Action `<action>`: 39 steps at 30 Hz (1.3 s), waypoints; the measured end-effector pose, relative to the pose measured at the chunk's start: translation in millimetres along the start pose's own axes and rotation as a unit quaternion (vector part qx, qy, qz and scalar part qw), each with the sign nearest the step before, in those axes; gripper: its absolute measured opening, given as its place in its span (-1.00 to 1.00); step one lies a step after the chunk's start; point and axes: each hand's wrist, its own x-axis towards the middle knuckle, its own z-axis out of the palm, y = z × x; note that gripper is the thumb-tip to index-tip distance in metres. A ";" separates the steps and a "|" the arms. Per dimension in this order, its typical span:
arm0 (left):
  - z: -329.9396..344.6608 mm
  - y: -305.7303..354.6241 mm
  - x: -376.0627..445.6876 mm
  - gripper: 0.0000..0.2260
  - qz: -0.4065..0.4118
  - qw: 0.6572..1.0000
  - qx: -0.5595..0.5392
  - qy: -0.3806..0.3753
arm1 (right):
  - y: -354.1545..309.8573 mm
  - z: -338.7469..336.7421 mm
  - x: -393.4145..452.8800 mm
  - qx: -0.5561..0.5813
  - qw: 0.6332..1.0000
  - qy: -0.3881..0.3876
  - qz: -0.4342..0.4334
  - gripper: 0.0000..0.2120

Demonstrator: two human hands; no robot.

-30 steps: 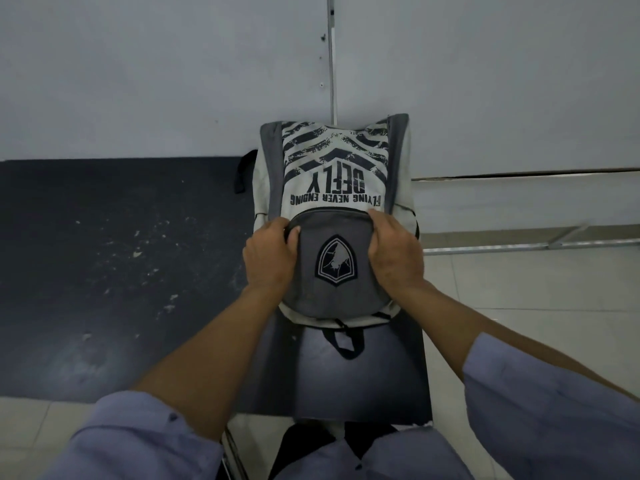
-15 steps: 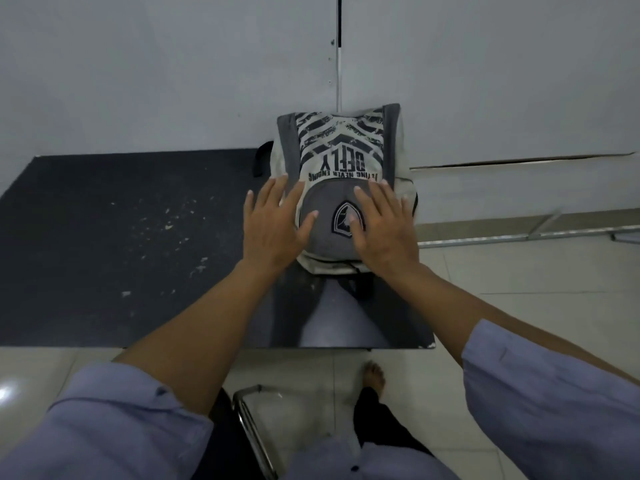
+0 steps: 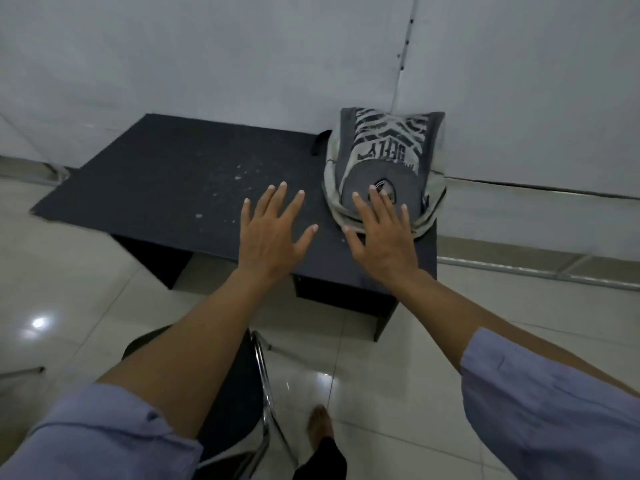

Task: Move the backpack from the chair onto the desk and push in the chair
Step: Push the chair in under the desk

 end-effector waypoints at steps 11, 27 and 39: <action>-89.0 -25.4 -200.9 -0.41 -0.125 0.991 0.035 -0.012 | -91.3 -20.6 -146.5 0.046 0.994 -0.059 -0.080 -0.39; -147.1 -138.5 -438.0 -0.26 -0.204 0.973 0.013 -0.105 | -255.5 -11.7 -303.8 0.159 0.943 -0.247 -0.154 -0.12; -136.7 -196.5 -490.1 0.15 -0.171 0.936 -0.002 -0.307 | -318.3 27.5 -348.0 -0.024 0.930 -0.334 -0.152 0.16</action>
